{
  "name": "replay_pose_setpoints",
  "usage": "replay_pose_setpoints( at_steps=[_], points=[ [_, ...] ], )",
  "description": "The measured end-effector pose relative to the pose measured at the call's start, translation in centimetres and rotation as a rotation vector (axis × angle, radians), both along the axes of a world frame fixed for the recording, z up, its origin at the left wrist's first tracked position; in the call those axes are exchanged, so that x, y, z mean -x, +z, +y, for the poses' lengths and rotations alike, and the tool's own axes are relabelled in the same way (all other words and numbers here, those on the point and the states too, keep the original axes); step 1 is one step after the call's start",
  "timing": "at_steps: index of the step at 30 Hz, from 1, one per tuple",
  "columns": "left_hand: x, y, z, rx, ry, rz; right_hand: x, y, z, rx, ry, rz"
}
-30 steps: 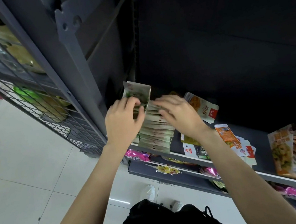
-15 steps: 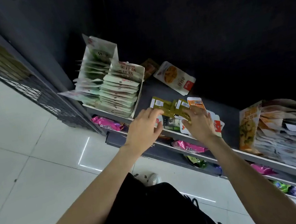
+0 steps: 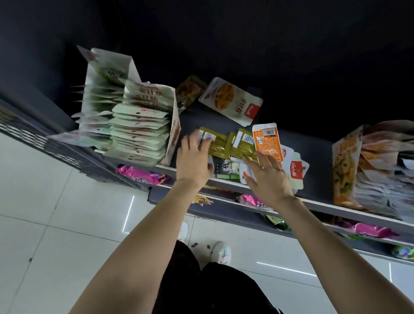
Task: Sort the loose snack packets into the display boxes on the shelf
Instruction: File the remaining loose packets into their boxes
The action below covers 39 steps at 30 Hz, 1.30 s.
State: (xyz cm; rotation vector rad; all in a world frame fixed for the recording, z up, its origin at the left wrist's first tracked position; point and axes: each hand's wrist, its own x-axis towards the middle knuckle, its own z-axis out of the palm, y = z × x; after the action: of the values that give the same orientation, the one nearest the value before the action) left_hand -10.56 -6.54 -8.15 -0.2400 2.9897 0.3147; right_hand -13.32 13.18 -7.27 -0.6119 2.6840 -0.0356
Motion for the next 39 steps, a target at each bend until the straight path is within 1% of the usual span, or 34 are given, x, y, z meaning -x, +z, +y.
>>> replay_pose_setpoints(
  at_steps=[3, 5, 9, 11, 12, 15, 16, 17, 18, 20, 22, 24, 26, 28, 31, 33, 36, 37, 39],
  points=[
    [1.3, -0.2, 0.3, 0.141, -0.231, -0.049, 0.1, 0.0, 0.0, -0.001, 0.002, 0.000],
    [2.1, 0.2, 0.6, 0.250, -0.315, -0.095, 0.3, -0.1, 0.0, -0.006, 0.013, 0.007],
    [2.2, 1.4, 0.7, 0.510, -0.560, -0.082, 0.6, -0.3, 0.1, -0.017, 0.017, 0.019],
    [1.6, 2.2, 0.3, 0.561, -0.651, -0.065, 0.6, -0.3, 0.2, -0.002, 0.003, 0.016],
    [1.3, 3.3, 0.0, 0.554, -0.647, -0.076, 0.7, -0.2, 0.1, 0.006, -0.006, 0.007],
    [0.5, 5.7, -1.1, 0.480, -0.577, -0.061, 1.1, 0.4, -0.1, 0.038, -0.036, -0.064],
    [0.2, 6.8, -1.4, 0.424, -0.542, -0.069, 1.2, 0.8, -0.2, 0.085, -0.060, -0.092],
    [-0.1, 8.2, -1.8, 0.351, -0.484, -0.064, 1.2, 1.5, -0.4, 0.173, -0.103, -0.124],
    [-0.4, 9.5, -2.3, 0.265, -0.422, -0.047, 1.1, 2.4, -0.6, 0.304, -0.158, -0.154],
    [-1.4, 11.6, -3.1, 0.024, -0.305, -0.042, 0.7, 4.8, -0.8, 0.606, -0.278, -0.223],
    [-2.5, 13.2, -3.9, -0.221, -0.227, -0.062, 0.1, 7.4, -0.9, 0.844, -0.362, -0.304],
    [-3.4, 14.3, -4.3, -0.390, -0.191, -0.069, -0.5, 9.5, -1.0, 1.006, -0.395, -0.384],
    [-4.3, 15.1, -4.4, -0.497, -0.158, -0.044, -1.1, 11.4, -1.4, 1.112, -0.412, -0.466],
    [-5.2, 15.6, -4.3, -0.591, -0.122, -0.008, -1.7, 13.0, -1.8, 1.159, -0.396, -0.475],
    [-5.9, 16.5, -3.7, -0.716, -0.067, 0.051, -2.7, 14.7, -1.9, 1.160, -0.414, -0.355],
    [-5.6, 16.6, -3.1, -0.700, -0.085, 0.029, -3.4, 15.0, -1.6, 1.145, -0.484, -0.281],
    [-4.8, 16.4, -2.2, -0.666, -0.157, -0.025, -4.6, 15.2, -0.5, 1.086, -0.572, -0.218],
    [-4.4, 16.4, -2.0, -0.639, -0.193, -0.040, -5.1, 15.3, -0.1, 1.061, -0.591, -0.212],
    [-3.5, 16.5, -1.1, -0.512, -0.311, -0.061, -6.2, 15.6, 1.1, 0.963, -0.578, -0.154]
  ],
)
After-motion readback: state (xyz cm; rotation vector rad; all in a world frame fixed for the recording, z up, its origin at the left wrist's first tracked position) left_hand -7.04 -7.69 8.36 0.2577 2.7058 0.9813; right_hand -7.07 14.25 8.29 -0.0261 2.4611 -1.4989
